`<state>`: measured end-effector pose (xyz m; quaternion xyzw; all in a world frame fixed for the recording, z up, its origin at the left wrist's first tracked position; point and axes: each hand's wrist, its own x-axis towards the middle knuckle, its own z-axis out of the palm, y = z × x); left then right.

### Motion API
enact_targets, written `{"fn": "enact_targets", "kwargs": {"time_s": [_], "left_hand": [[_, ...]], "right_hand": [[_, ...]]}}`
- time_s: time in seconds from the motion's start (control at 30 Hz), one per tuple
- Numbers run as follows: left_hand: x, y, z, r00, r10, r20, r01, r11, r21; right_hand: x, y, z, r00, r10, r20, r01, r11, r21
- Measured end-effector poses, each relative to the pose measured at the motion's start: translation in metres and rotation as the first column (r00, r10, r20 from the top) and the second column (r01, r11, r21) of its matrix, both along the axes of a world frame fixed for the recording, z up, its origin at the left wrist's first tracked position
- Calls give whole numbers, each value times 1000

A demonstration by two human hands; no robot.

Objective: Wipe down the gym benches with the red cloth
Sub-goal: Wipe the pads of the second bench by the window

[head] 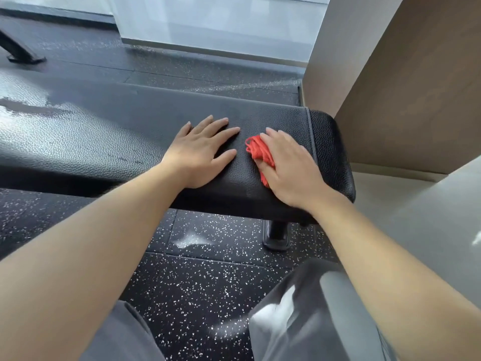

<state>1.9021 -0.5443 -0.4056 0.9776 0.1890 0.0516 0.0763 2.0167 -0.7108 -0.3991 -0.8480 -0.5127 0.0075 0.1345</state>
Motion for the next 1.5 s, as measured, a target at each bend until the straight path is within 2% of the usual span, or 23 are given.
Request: {"fn": "enact_targets", "kwargs": {"time_s": [0.13, 0.43, 0.6, 0.8, 0.97, 1.17, 1.4, 1.5], "left_hand": [[-1, -5, 0, 999, 30, -37, -30, 1000, 7], [-5, -5, 1, 999, 28, -44, -28, 1000, 2], [-4, -3, -2, 999, 40, 1, -40, 999, -7], [1, -1, -1, 996, 91, -24, -91, 996, -11], [2, -2, 0, 995, 88, -52, -89, 996, -26], [4, -4, 0, 994, 110, -26, -110, 994, -15], [5, -1, -2, 995, 103, 9, -103, 995, -8], [5, 0, -3, 995, 102, 5, -102, 995, 5]], "right_hand": [[10, 34, 4, 998, -56, -19, 56, 997, -45], [-36, -20, 7, 999, -32, -18, 31, 999, -42], [0, 19, 5, 998, -58, -28, 56, 998, -42], [41, 80, 5, 990, -144, -2, 144, 989, -44], [9, 43, 8, 996, -85, 15, 86, 991, -98], [-10, 11, 6, 1000, -10, 18, 11, 998, -67], [56, 89, 1, 999, -47, 24, 47, 999, -27], [74, 120, 7, 998, -64, -21, 63, 997, -40]]}}
